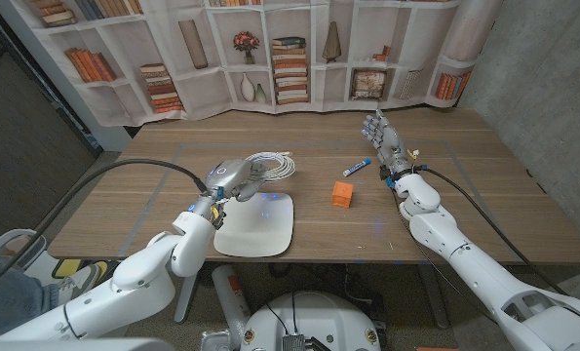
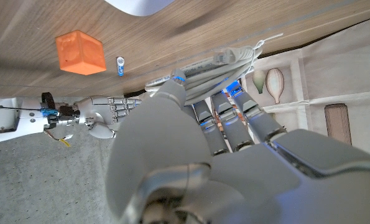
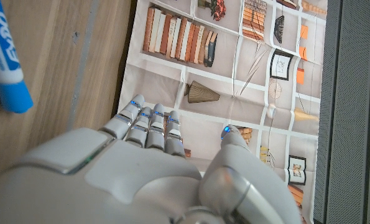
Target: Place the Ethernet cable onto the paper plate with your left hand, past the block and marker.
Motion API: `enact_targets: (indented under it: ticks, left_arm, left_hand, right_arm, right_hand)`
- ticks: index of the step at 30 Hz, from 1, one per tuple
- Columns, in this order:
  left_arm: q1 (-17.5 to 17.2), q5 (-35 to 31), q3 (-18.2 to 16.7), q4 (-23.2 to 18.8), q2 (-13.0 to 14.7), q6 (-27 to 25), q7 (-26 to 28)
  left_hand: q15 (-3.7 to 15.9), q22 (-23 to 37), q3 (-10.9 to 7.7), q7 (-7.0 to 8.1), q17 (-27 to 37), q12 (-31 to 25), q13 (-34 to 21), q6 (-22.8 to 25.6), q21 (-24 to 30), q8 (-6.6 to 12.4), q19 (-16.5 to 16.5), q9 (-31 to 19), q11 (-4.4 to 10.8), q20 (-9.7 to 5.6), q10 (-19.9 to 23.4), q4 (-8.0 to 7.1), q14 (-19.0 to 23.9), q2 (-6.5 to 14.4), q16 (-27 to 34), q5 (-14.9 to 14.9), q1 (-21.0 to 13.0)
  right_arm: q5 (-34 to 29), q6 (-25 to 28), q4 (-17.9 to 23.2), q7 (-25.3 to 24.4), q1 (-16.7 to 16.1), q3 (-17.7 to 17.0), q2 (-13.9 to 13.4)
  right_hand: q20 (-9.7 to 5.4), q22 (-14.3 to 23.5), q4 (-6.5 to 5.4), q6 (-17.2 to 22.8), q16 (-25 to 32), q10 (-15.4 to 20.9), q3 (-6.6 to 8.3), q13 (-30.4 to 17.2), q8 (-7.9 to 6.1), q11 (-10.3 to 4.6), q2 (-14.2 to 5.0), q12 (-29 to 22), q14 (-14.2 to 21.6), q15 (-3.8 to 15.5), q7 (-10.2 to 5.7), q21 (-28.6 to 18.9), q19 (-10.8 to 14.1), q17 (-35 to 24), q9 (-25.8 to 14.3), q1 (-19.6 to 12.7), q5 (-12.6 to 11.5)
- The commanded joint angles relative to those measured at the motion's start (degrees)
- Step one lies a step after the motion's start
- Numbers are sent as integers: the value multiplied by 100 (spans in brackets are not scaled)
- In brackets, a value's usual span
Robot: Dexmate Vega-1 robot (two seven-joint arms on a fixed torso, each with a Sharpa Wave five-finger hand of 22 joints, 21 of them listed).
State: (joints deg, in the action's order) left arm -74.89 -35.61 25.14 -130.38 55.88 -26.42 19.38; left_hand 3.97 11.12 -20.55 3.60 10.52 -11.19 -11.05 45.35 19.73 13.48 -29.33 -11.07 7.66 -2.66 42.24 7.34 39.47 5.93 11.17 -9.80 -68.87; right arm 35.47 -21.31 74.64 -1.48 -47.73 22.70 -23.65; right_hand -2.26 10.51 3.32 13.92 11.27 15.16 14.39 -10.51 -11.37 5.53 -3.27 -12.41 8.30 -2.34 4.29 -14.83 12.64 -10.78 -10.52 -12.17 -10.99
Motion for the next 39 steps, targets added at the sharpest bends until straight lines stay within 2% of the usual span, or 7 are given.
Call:
enact_targets:
  ticks: [1,12,17,27,39]
  left_arm:
    - [-281,-152,-73,-165,27,-12,64]
    - [-516,-232,-177,-269,-7,-66,154]
    - [-672,-169,-272,-252,-35,95,367]
    - [-717,-243,-290,-319,-60,19,234]
    - [-1048,-197,-463,-429,-20,128,375]
  left_hand:
    - [660,2,-15,2,14,15,-16,36,28,21,22,-18,18,-208,49,-7,47,27,-4,-29,-39]
    - [656,4,-24,6,16,16,-16,32,33,8,25,-19,17,-199,52,-13,47,29,-4,-31,-30]
    - [684,3,-50,-6,14,-5,-16,126,54,36,-16,-19,7,-223,113,9,140,36,28,-36,-64]
    - [686,2,-75,-21,11,-12,-14,199,73,51,-45,-18,39,-244,164,29,183,32,30,-36,-93]
    - [679,2,-87,-19,11,-5,-14,199,79,39,-44,-17,37,-239,172,32,176,25,18,-34,-98]
  right_arm:
    - [6,6,-51,39,59,-2,-8]
    - [30,2,-167,114,148,5,20]
    - [35,-14,-241,156,195,20,51]
    - [55,-66,-353,226,249,39,113]
    - [72,-86,-341,217,211,16,104]
  right_hand:
    - [-33,18,38,39,-24,44,5,-27,13,8,-44,-5,50,-11,6,19,58,-24,-28,-13,15]
    - [-34,18,41,42,-25,43,4,-27,13,11,-44,-4,48,-16,3,31,60,-24,-28,-10,16]
    - [-30,19,42,39,-25,48,3,-27,14,7,-44,-6,48,-17,-2,35,61,-24,-28,-8,16]
    - [-29,19,46,37,-25,45,1,-27,15,3,-42,-4,51,-17,-3,43,64,-24,-28,-8,16]
    - [-30,20,50,42,-27,38,1,-27,13,10,-45,0,47,-27,3,55,68,-24,-28,-7,15]
